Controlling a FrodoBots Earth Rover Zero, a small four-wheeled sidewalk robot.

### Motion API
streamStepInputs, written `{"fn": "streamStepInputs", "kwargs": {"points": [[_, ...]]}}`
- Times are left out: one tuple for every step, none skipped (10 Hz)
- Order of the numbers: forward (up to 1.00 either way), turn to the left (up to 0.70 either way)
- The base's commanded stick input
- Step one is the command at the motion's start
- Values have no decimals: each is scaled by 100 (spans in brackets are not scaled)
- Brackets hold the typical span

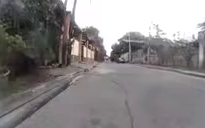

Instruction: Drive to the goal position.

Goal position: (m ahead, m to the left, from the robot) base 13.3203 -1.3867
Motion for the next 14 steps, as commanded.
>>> {"fn": "streamStepInputs", "kwargs": {"points": [[70, 0], [70, 0], [70, 0], [70, -2], [70, -33], [70, -33], [70, -33], [70, -14], [70, 0], [70, 0], [70, 0], [70, -11], [70, -34], [70, -21]]}}
